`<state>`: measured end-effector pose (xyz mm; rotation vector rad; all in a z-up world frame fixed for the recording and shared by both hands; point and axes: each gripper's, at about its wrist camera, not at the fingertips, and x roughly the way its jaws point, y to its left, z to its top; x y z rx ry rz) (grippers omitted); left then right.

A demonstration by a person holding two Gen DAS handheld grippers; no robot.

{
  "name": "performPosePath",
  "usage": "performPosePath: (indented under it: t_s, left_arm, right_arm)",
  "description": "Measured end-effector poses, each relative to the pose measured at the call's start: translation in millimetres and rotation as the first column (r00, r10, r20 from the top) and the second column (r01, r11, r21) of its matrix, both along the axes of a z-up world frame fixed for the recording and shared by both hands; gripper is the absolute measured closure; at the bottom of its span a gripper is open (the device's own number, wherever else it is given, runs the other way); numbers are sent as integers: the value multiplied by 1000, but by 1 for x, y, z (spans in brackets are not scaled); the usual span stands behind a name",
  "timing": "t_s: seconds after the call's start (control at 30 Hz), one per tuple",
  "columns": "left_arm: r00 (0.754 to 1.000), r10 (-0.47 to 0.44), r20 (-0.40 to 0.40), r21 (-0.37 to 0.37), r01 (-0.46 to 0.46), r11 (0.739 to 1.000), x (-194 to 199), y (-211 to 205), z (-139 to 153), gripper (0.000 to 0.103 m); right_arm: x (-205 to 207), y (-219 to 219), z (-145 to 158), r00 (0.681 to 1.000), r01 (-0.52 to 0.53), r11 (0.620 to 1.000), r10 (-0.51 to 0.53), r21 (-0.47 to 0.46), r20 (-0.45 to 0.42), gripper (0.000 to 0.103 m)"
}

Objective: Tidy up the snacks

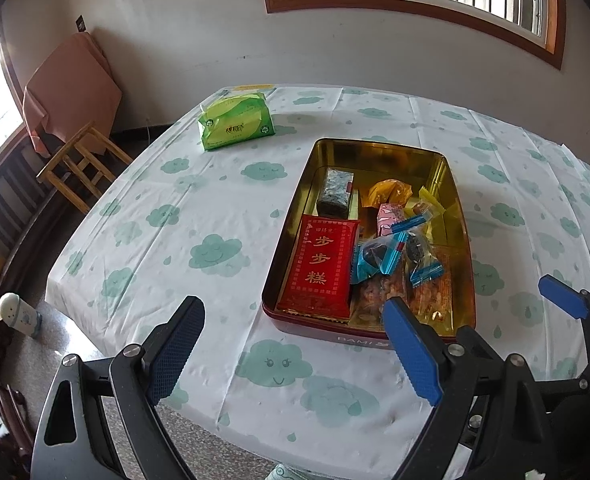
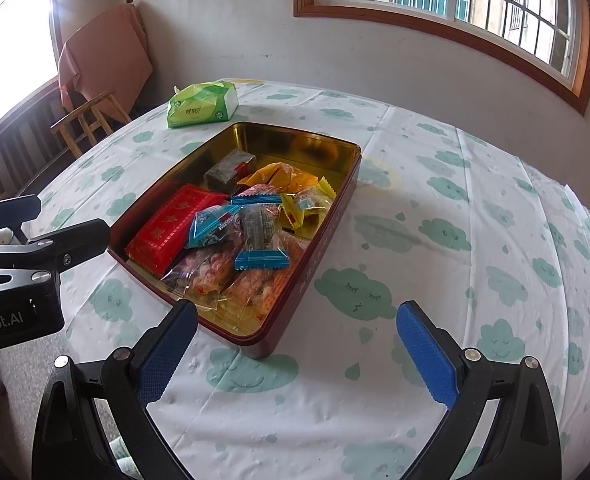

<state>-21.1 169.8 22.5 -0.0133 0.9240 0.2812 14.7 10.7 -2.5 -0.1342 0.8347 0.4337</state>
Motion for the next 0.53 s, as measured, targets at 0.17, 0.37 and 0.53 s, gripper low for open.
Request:
performPosePath:
  t_s: [0.17, 0.37, 0.53]
  left_arm:
    - [1000, -12, -9, -2, 12, 1000, 3, 0, -5, 14]
    - [1000, -16, -9, -15, 16, 1000, 4, 1, -7, 14]
    - [1000, -17, -17, -24, 17, 1000, 6, 3, -9, 14]
  right_arm:
    - [2, 2, -2, 1000, -2, 1000, 2, -3, -5, 4]
    - [5, 3, -6, 1000, 0, 1000, -1, -11, -16, 4]
    - [6, 4, -6, 1000, 1, 1000, -1, -14, -19, 4]
